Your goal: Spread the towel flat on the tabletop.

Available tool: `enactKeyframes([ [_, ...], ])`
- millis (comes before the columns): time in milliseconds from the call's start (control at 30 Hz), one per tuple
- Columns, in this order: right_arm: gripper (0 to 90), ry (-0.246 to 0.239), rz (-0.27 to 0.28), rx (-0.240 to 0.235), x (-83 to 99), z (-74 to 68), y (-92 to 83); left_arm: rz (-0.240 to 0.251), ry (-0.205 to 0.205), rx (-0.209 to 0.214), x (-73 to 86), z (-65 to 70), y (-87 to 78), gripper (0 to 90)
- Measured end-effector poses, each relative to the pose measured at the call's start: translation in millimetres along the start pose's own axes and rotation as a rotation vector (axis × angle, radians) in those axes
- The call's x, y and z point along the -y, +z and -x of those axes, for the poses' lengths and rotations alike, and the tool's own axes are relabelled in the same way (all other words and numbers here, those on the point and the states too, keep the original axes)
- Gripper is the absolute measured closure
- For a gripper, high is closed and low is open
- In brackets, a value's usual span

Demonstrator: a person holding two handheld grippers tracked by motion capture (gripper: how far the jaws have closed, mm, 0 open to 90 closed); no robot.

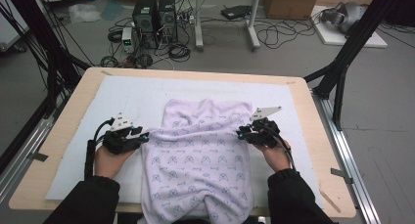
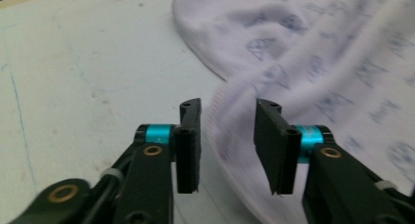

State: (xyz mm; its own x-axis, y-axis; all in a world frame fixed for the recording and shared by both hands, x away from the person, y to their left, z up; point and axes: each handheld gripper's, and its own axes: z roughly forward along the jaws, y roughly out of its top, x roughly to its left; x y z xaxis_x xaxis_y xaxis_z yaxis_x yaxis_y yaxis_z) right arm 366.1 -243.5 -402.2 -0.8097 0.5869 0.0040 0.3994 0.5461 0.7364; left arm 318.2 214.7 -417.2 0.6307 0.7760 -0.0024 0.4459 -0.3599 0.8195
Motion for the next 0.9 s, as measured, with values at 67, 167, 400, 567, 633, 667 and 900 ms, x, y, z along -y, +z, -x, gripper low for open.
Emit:
enactKeyframes([
  [67, 69.2, -0.042, 0.022, -0.062, 3.2, -14.5, -12.9, 0.005, 0.021, 0.059, 9.8, 9.6, -10.6, 60.0],
  [167, 64.5, -0.105, 0.038, -0.122, 16.3, -41.5, -24.2, -0.026, 0.05, 0.158, 23.6, 29.8, -18.3, 57.9],
  [400, 58.6, -0.147, -0.037, -0.287, 48.6, -83.2, -10.0, -0.103, 0.161, 0.34, 35.7, 72.3, -18.2, 50.4],
  [567, 85.8, -0.182, -0.072, -0.296, 54.5, -92.9, -2.4, -0.122, 0.203, 0.348, 42.5, 77.7, -15.3, 87.8],
  [633, 87.9, -0.176, -0.07, -0.305, 55.8, -93.8, -3.5, -0.126, 0.207, 0.342, 43.8, 77.7, -19.6, 88.5],
  [667, 88.2, -0.183, -0.074, -0.319, 56.2, -94.2, -4.7, -0.123, 0.202, 0.343, 45.5, 77.8, -23.6, 88.6],
  [900, 80.6, -0.196, 0.013, -0.364, 62.8, -116.1, -43.6, -0.067, 0.223, 0.378, 57.4, 83.0, -70.6, 85.9],
])
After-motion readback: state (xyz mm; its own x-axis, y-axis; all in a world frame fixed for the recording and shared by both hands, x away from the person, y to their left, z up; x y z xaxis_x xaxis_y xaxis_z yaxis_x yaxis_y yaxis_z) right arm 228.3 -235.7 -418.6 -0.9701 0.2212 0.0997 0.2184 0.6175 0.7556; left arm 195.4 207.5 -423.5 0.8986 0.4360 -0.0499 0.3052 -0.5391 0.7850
